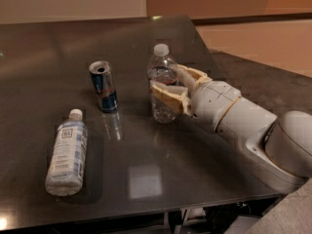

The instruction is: Place water bottle upright

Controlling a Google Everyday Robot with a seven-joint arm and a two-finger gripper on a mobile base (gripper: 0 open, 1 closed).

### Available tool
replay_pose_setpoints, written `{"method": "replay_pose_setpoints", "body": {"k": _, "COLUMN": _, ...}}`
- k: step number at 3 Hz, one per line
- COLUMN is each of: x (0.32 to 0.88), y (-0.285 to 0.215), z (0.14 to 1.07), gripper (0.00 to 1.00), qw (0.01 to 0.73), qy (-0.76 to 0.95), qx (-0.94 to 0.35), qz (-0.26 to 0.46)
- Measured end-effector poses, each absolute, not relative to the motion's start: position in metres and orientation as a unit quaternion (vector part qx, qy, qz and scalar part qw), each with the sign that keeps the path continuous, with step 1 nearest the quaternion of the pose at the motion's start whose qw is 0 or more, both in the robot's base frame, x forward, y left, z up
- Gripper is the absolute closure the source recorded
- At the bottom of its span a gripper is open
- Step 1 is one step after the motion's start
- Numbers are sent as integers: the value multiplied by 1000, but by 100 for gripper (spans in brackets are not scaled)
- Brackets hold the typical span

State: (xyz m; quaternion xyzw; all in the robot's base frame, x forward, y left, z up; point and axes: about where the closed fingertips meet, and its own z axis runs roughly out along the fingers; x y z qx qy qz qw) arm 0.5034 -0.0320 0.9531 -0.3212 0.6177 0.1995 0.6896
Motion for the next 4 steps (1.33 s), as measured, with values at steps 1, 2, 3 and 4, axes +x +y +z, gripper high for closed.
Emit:
{"method": "replay_pose_setpoints", "body": {"k": 1, "x": 508, "y": -37, "z": 950, "gripper": 100, "qw": 683, "qy": 633, "qx": -306, "qz": 199}}
{"method": "replay_pose_setpoints", "body": {"k": 2, "x": 510, "y": -40, "z": 947, "gripper": 100, "qw": 684, "qy": 634, "qx": -293, "qz": 210}}
{"method": "replay_pose_setpoints", "body": {"k": 3, "x": 511, "y": -42, "z": 944, "gripper": 100, "qw": 689, "qy": 626, "qx": -286, "qz": 226}}
{"method": "replay_pose_setpoints", "body": {"k": 4, "x": 512, "y": -44, "z": 940, "gripper": 82, "qw": 691, "qy": 624, "qx": -278, "qz": 237}}
